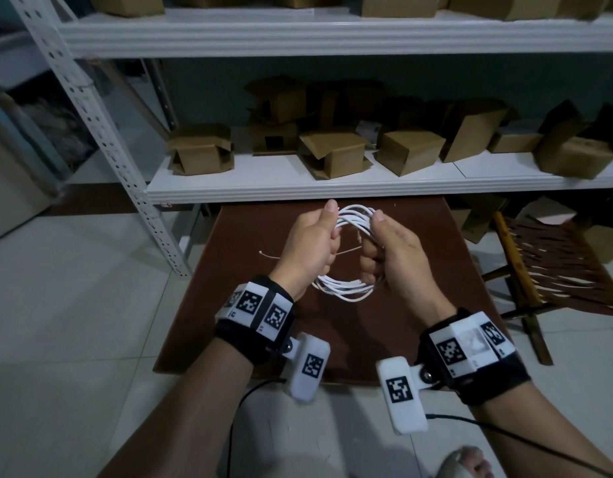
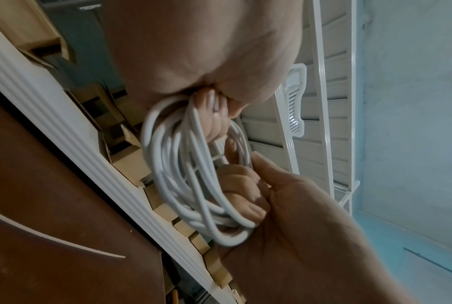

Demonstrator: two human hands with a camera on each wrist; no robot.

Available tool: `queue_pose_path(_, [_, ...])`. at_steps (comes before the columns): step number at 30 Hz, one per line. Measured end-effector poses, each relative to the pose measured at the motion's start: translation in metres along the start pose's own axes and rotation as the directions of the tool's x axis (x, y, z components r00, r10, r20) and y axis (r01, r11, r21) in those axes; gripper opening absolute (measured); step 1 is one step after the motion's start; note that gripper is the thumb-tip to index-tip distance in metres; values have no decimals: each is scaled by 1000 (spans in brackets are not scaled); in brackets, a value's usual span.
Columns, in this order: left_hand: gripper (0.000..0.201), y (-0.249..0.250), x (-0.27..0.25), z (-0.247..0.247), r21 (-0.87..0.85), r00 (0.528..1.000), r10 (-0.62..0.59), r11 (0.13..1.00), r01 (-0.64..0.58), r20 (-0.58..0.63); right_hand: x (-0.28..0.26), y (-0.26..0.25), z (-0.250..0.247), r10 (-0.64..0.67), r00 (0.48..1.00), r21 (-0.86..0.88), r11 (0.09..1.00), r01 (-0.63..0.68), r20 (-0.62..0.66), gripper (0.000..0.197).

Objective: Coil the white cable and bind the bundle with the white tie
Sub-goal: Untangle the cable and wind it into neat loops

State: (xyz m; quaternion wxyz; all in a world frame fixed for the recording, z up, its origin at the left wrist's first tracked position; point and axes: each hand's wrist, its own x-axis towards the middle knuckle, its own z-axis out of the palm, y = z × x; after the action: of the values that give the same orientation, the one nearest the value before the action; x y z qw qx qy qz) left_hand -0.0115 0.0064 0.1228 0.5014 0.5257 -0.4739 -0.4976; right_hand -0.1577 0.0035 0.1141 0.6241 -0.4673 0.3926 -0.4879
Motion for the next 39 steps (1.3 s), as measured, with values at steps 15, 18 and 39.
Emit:
queue_pose_path(15, [64, -6, 2, 7, 78, 999, 12, 997, -9, -46, -11, -11, 10, 40, 997, -64, 997, -44, -61, 49])
queue_pose_path(18, [55, -11, 5, 6, 146, 997, 39, 989, -29, -67, -11, -12, 12, 21, 998, -65, 998, -25, -65, 50])
queue_pose_path(39, [44, -5, -4, 7, 121, 995, 31, 992, -43, 96, -10, -9, 7, -108, 992, -135, 986, 99, -64, 50])
